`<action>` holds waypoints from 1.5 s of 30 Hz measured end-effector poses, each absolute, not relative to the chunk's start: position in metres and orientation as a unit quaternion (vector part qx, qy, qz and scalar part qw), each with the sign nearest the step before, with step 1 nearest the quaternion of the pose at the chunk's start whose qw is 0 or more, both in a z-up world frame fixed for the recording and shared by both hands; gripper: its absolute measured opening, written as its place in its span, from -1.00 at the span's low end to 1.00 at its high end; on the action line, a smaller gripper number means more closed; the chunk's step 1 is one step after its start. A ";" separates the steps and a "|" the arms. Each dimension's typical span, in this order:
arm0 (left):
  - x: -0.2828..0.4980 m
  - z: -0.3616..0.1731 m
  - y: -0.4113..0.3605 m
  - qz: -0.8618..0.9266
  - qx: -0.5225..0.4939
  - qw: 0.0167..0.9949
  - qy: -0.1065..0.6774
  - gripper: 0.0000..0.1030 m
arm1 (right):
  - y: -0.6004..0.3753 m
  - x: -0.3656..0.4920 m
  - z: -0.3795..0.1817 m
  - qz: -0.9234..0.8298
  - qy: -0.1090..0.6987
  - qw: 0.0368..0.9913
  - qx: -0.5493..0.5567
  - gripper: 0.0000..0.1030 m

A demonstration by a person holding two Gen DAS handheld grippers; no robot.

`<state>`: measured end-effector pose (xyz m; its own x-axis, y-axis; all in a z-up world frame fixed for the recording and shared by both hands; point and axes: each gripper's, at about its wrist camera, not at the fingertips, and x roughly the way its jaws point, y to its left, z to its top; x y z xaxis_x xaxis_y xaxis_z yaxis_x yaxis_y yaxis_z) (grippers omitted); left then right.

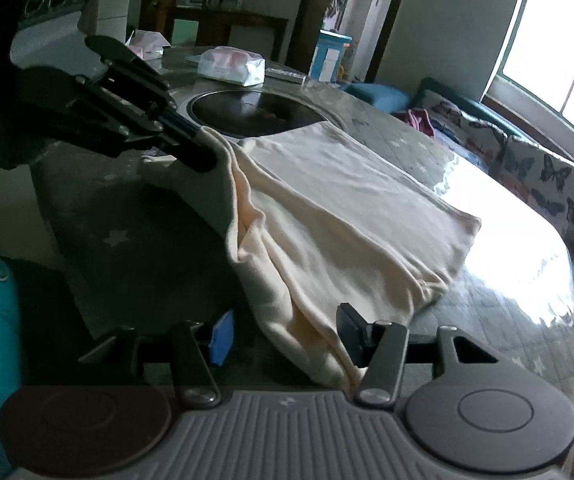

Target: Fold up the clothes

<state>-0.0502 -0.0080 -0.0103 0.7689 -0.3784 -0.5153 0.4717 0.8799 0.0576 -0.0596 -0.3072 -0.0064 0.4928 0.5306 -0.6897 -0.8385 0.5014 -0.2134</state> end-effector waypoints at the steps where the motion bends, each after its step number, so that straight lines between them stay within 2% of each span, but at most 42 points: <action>1: -0.049 -0.011 -0.007 -0.226 0.089 0.936 0.255 -0.85 | -0.304 -0.057 -0.009 0.418 0.282 0.819 -0.273 -0.11; 3: -0.047 -0.012 -0.005 -0.225 0.083 0.936 0.258 -0.85 | -0.301 -0.051 -0.010 0.422 0.290 0.818 -0.261 -0.32; 4: -0.047 -0.013 -0.005 -0.225 0.081 0.936 0.260 -0.84 | -0.299 -0.048 -0.010 0.425 0.296 0.817 -0.253 -0.53; 7: -0.052 -0.016 -0.005 -0.224 0.085 0.935 0.263 -0.78 | -0.299 -0.038 -0.005 0.427 0.313 0.818 -0.225 -0.72; 10: -0.060 -0.020 -0.004 -0.224 0.091 0.933 0.266 -0.74 | -0.302 -0.028 0.005 0.429 0.326 0.819 -0.197 -0.76; 16: -0.079 -0.029 -0.006 -0.214 0.123 0.933 0.261 -0.51 | -0.301 -0.016 0.020 0.432 0.333 0.821 -0.168 -0.78; 21: -0.087 -0.039 -0.007 -0.205 0.158 0.931 0.258 -0.51 | -0.299 -0.011 0.027 0.429 0.329 0.825 -0.163 -0.78; 23: -0.087 -0.042 -0.008 -0.200 0.173 0.929 0.260 -0.57 | -0.298 -0.011 0.028 0.428 0.327 0.826 -0.165 -0.79; 24: -0.086 -0.043 -0.007 -0.198 0.176 0.929 0.261 -0.67 | -0.298 -0.012 0.028 0.427 0.325 0.827 -0.167 -0.79; 25: -0.086 -0.044 -0.006 -0.197 0.174 0.929 0.261 -0.86 | -0.298 -0.013 0.027 0.427 0.322 0.828 -0.167 -0.79; 26: -0.086 -0.043 -0.005 -0.196 0.170 0.930 0.260 -0.89 | -0.299 -0.015 0.027 0.426 0.319 0.830 -0.166 -0.80; 36: -0.107 -0.005 0.008 -0.205 0.135 0.943 0.224 -0.92 | -0.311 -0.039 0.044 0.431 0.286 0.841 -0.160 -0.82; 45: -0.145 0.038 0.013 -0.223 0.100 0.945 0.219 -0.92 | -0.333 -0.087 0.080 0.455 0.292 0.828 -0.149 -0.82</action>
<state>-0.1452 0.0129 0.0383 0.8049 -0.3771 -0.4582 0.4651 0.8804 0.0923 -0.0869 -0.3328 0.0802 0.4158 0.6666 -0.6186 -0.8404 0.5416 0.0187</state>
